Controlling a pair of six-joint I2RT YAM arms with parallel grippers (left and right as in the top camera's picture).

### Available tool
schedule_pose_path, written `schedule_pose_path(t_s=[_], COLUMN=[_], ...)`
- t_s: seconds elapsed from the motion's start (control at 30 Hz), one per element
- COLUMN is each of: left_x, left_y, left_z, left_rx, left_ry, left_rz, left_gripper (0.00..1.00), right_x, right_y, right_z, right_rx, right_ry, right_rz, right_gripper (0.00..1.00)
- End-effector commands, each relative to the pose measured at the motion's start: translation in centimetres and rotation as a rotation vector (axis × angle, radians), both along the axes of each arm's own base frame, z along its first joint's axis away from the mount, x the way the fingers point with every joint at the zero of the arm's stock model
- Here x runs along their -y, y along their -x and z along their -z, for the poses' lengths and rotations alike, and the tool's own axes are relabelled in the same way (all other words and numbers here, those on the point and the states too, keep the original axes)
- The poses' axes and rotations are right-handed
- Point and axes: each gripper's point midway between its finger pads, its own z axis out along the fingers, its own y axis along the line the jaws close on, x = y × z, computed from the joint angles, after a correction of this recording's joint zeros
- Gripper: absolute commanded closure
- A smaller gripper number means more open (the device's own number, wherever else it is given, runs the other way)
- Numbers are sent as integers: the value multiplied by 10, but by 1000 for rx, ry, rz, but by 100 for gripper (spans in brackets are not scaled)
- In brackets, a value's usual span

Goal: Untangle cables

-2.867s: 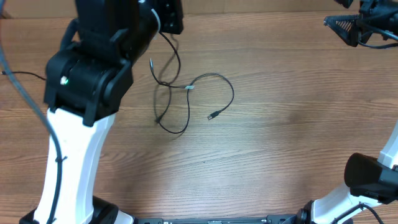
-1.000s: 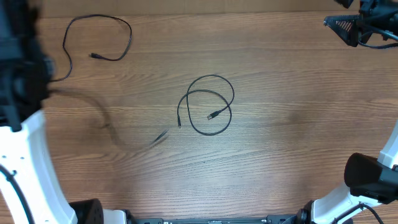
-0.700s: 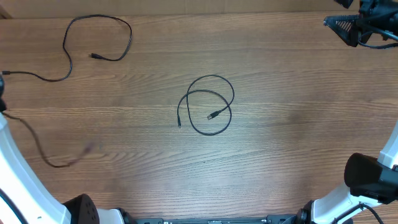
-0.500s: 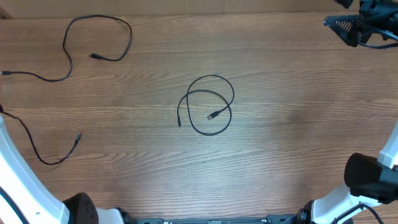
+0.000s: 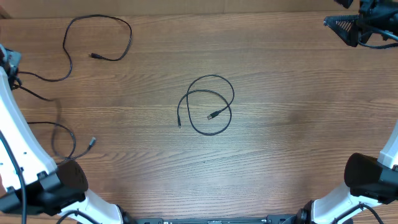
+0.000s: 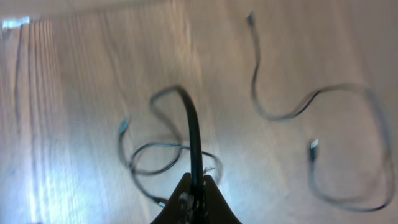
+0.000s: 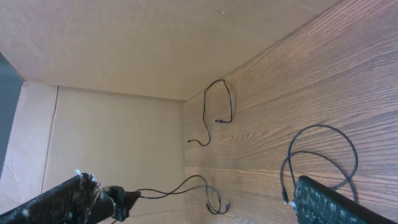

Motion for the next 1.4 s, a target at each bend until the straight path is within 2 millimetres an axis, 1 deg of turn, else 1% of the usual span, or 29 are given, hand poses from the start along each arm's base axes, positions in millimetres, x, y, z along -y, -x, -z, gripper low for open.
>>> schedule_pose_path(t_s=[0.0,0.1,0.2,0.3,0.43,0.47,0.57,0.63,0.8,0.83,0.9,0.97,1.03,1.13,1.2,1.23,1.27,1.3,1.37], left_x=[-6,-13,-15,-17,-31,-41,-57,-73,-115,-123,-139,-156,-167,-172,-169,-168,-165,-162,-151], left_y=[10,12,7,5,10,11,13,15,23,27,36,47,58,63,62,60,54,49,34], left_z=[22,40,61,82,105,115,130,140,151,152,154,153,153,155,155,155,155,154,150], left_rx=[-49,-75,-84,-72,-63,-50,-39,-23,38,49,53,43,24,15,12,10,11,23,78], left_ry=[85,159,273,401,510,545,578,577,533,520,487,433,394,389,401,404,411,419,460], left_rz=[-61,-76,-29,-33,-86,-111,-130,-157,-221,-235,-265,-301,-329,-315,-269,-232,-160,-106,0], left_gripper=[95,96,96,95,95,93,94,95,96,92,75,68,62,50,41,39,41,46,45], right_x=[2,2,2,2,2,2,2,2,2,2,2,2,2,2,2,2,2,2,2], right_y=[1,1,1,1,1,1,1,1,1,1,1,1,1,1,1,1,1,1,1], right_z=[-4,-4,-4,-4,-4,-4,-4,-4,-4,-4,-4,-4,-4,-4,-4,-4,-4,-4,-4], right_rx=[19,18,19,19,19,19,19,19,19,19,19,19,19,19,18,19,19,19,19], right_ry=[11,11,11,11,11,11,11,11,11,11,11,11,11,11,11,11,11,11,11], right_rz=[4,4,4,4,4,4,4,4,4,4,4,4,4,4,4,4,4,4,4], right_gripper=[0,0,0,0,0,0,0,0,0,0,0,0,0,0,0,0,0,0,0])
